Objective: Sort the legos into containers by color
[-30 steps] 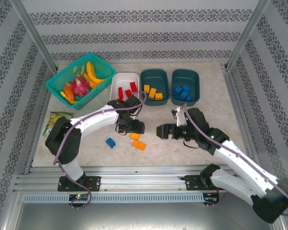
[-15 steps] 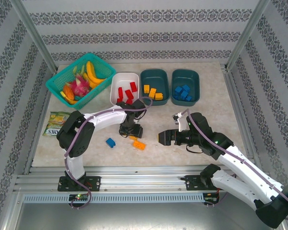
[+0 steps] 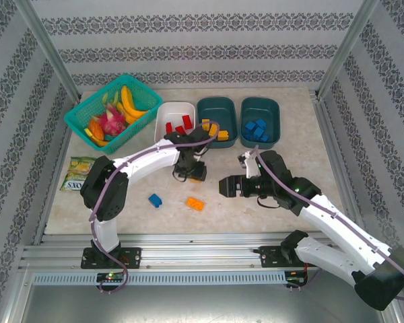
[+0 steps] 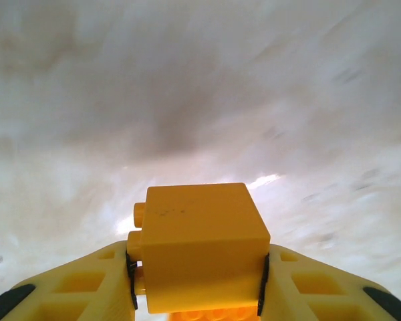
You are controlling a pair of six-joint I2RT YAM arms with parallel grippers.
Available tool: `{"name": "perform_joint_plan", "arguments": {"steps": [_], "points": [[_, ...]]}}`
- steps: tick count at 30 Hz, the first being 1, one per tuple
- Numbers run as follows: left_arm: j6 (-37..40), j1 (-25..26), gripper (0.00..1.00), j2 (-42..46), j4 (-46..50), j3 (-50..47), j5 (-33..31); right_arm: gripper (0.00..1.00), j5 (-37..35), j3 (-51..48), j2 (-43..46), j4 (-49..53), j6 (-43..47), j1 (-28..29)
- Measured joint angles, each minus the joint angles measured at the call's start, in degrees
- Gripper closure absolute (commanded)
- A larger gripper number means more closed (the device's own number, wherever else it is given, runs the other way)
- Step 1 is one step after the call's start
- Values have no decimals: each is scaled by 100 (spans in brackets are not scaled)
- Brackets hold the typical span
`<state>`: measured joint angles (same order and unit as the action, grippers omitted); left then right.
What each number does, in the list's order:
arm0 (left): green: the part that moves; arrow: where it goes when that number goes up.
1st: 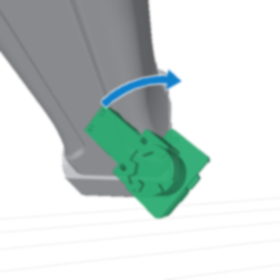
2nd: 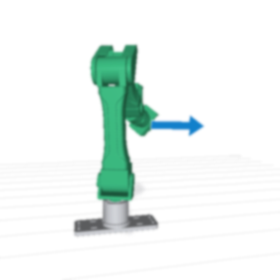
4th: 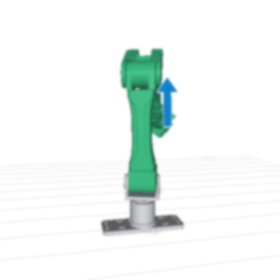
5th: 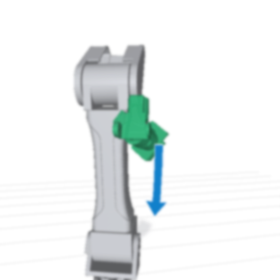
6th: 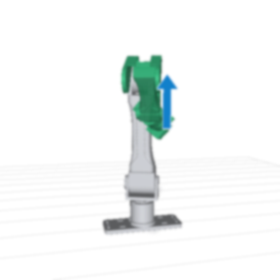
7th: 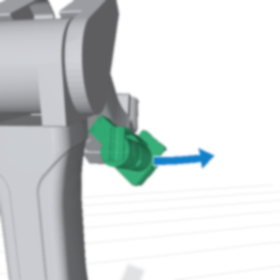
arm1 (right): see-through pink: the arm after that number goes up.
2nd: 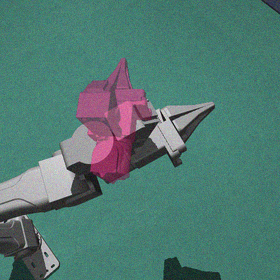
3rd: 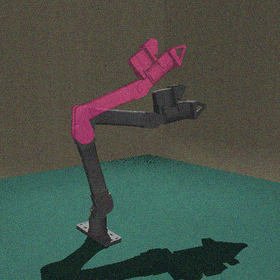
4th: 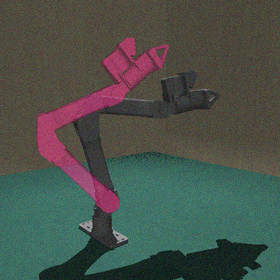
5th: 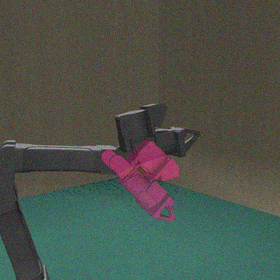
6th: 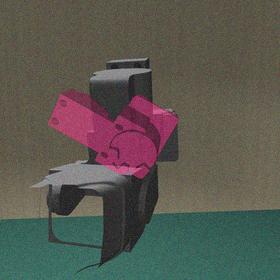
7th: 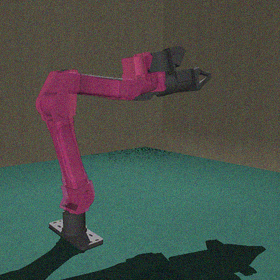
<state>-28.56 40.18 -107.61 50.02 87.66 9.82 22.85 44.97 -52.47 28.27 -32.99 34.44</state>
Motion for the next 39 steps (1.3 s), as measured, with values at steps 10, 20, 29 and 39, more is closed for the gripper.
{"name": "perform_joint_plan", "arguments": {"steps": [10, 20, 29, 39], "points": [[-20, -470, 58, -1873, 46, 3569, 264, 19, -590, 1086, -1019, -682, -343, -1134], [-173, -979, 58, -3692, -704, 5088, 466, 18, -726, 1427, -1456, -1158, -741, -1370], [-280, -1067, 60, -4286, -1740, 5528, 540, 18, -863, 1025, -905, -1137, -938, -1499], [-511, -1051, 48, -4621, -1993, 5563, 540, 17, -933, 804, -629, -962, -1060, -1668]]}}
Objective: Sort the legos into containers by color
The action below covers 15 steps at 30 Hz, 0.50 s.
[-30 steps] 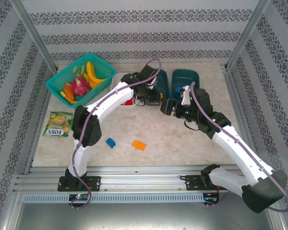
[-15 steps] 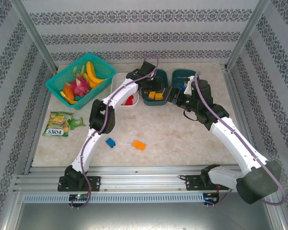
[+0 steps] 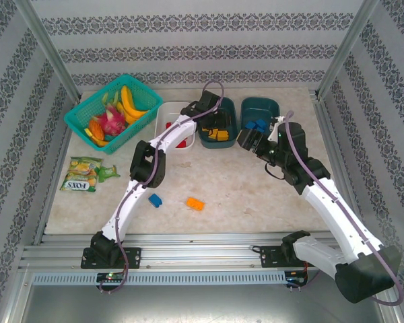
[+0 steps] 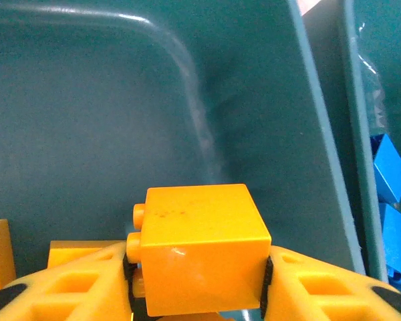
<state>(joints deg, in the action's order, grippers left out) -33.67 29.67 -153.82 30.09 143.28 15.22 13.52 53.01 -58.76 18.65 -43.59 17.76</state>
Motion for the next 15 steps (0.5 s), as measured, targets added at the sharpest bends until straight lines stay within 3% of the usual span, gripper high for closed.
{"name": "perform_joint_plan", "arguments": {"steps": [6, 15], "points": [[-48, 4, 34, 0, -13, 13, 68, 16, -4, 4, -35, 46, 46, -4], [-332, 26, 35, 557, 256, 35, 0, 19, -155, 127, -295, 328, 625, 291]]}}
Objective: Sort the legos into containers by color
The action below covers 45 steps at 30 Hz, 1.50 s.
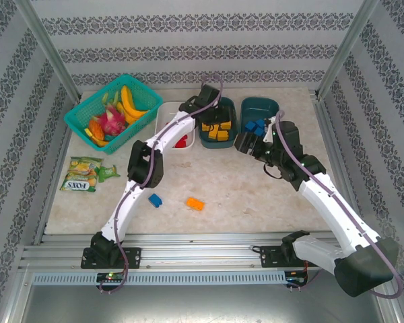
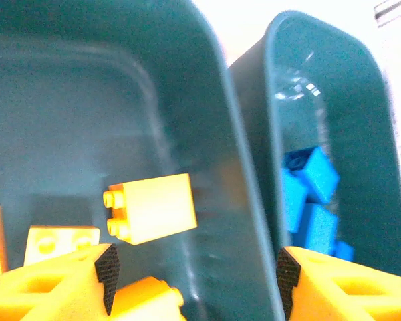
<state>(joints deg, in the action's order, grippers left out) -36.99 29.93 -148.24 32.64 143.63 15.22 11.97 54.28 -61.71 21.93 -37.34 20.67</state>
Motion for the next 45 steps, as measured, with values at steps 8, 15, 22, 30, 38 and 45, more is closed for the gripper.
{"name": "perform_joint_plan", "arguments": {"steps": [8, 15, 22, 30, 38, 45], "points": [[-592, -197, 33, 3305, 341, -2634, -404, 19, -341, -79, -317, -258, 1091, 1663], [-964, -695, 33, 6832, 741, -6398, -846, 18, -490, 28, -1469, -494, 1836, 3145], [-1134, -708, 30, 10264, 1989, -8922, -811, 19, -553, 741, -3049, -682, 1974, 4153], [-949, -708, 17, 12375, 3222, -8653, -90, 18, -787, 2063, -4636, -673, 1720, 4485], [-629, -708, 14, 12509, 4065, -8290, 649, 26, -1010, 3311, -5759, -131, 1434, 4483], [-562, -708, 14, 12684, 4422, -8070, 723, 38, -1121, 3801, -6249, 444, 1303, 4483]]}}
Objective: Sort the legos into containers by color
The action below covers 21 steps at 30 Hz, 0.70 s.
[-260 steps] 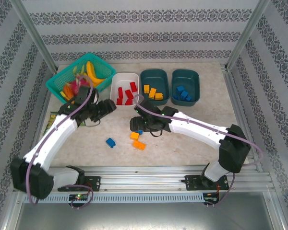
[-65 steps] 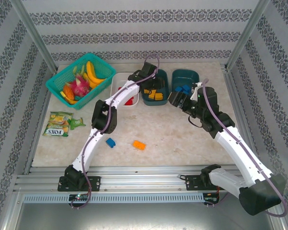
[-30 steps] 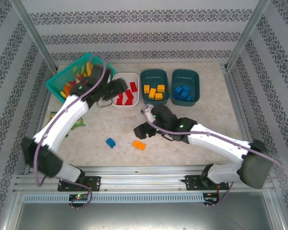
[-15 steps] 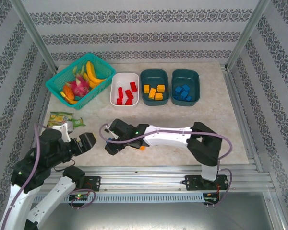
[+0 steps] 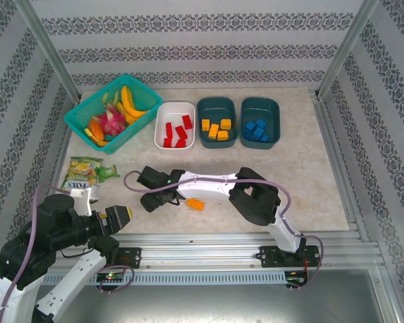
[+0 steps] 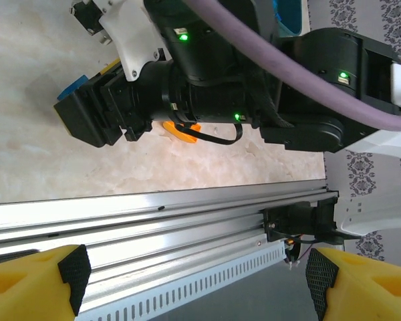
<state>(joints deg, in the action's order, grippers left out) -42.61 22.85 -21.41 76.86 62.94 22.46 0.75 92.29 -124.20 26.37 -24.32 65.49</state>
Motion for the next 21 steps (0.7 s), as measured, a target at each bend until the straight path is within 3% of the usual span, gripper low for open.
{"name": "perform_joint_plan", "arguments": {"steps": [10, 16, 21], "points": [[-114, 0, 15, 170, 57, -46, 2, 63, -144, 284, -201, 391, 28, -2], [-177, 0, 17, 116, -162, -297, 227, 66, -227, 236, -39, 450, 42, -68], [-275, 0, 17, -579, -1097, -590, 490, 66, -308, -295, 1102, 562, 26, -573]]}}
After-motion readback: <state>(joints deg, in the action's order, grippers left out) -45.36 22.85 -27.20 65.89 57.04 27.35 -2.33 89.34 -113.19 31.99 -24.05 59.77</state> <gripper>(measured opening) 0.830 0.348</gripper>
